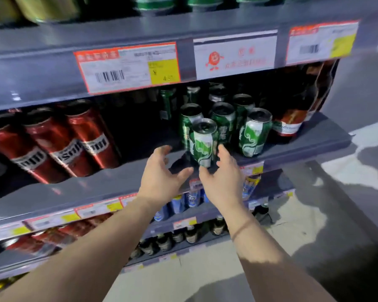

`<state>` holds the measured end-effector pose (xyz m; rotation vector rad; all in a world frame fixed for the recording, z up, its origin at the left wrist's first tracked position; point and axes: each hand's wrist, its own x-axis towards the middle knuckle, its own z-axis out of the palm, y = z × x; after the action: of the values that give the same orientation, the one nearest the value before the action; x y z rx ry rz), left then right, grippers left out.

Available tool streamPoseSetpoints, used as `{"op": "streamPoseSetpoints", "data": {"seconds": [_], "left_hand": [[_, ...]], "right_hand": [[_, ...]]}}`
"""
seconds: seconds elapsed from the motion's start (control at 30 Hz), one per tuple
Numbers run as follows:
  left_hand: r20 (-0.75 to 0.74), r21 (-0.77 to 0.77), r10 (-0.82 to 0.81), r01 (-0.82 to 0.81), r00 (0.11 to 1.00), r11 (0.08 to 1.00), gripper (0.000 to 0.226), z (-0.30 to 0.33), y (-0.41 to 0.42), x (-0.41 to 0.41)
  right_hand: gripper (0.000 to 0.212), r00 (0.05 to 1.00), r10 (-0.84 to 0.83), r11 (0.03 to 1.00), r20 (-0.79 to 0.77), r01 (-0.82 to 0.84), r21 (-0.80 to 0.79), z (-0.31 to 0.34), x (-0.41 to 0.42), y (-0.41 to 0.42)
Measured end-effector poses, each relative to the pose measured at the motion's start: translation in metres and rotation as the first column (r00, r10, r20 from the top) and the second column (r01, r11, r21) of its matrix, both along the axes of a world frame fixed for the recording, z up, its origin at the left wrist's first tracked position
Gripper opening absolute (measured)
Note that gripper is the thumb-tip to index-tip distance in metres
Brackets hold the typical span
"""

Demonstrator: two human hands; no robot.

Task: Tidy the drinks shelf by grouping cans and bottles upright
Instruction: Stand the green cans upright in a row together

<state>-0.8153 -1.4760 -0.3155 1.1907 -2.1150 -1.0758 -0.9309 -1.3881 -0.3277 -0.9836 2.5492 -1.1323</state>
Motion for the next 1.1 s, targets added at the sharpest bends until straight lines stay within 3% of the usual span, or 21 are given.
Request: {"op": "streamPoseSetpoints", "data": {"seconds": [0.13, 0.23, 0.33, 0.4, 0.47, 0.57, 0.67, 0.87, 1.1], "left_hand": [[-0.025, 0.083, 0.01, -0.008, 1.0, 0.997, 0.082, 0.002, -0.008, -0.006], [-0.052, 0.103, 0.031, -0.025, 0.998, 0.994, 0.078, 0.001, -0.015, -0.009], [-0.044, 0.143, 0.049, -0.042, 0.998, 0.989, 0.064, -0.002, -0.024, -0.013], [-0.03, 0.165, 0.034, -0.029, 0.999, 0.986, 0.045, -0.007, -0.029, -0.018], [-0.036, 0.184, 0.013, -0.006, 0.999, 0.983, 0.039, -0.01, -0.033, -0.023], [-0.063, 0.215, -0.009, 0.022, 0.998, 0.976, 0.052, -0.014, -0.041, -0.028], [-0.086, 0.203, 0.015, 0.003, 0.996, 0.979, 0.068, -0.017, -0.049, -0.03], [-0.075, 0.221, 0.03, -0.013, 0.997, 0.975, 0.089, -0.019, -0.071, -0.054], [-0.128, 0.16, 0.178, -0.157, 0.976, 0.974, 0.074, -0.021, -0.068, -0.087]], "right_hand": [[0.055, 1.0, 0.01, 0.995, -0.017, -0.008, 0.095, 0.009, -0.006, -0.018], [0.03, 0.986, 0.167, 0.972, 0.015, -0.167, 0.165, 0.015, -0.011, -0.024], [0.039, 0.942, 0.287, 0.949, 0.174, -0.305, 0.085, 0.018, -0.015, -0.024], [0.041, 0.963, 0.141, 0.987, 0.23, -0.12, -0.102, 0.02, -0.015, -0.019], [0.039, 0.968, -0.096, 0.964, 0.234, 0.149, -0.222, 0.02, -0.018, -0.017], [0.057, 0.938, -0.206, 0.943, 0.278, 0.266, -0.199, 0.022, -0.025, -0.02], [0.068, 0.938, -0.147, 0.976, 0.314, 0.189, -0.11, 0.024, -0.032, -0.029], [0.067, 0.959, -0.039, 0.999, 0.281, 0.043, -0.01, 0.016, -0.049, -0.031], [0.067, 0.922, 0.084, 0.996, 0.377, -0.061, -0.072, 0.013, -0.058, -0.03]]}}
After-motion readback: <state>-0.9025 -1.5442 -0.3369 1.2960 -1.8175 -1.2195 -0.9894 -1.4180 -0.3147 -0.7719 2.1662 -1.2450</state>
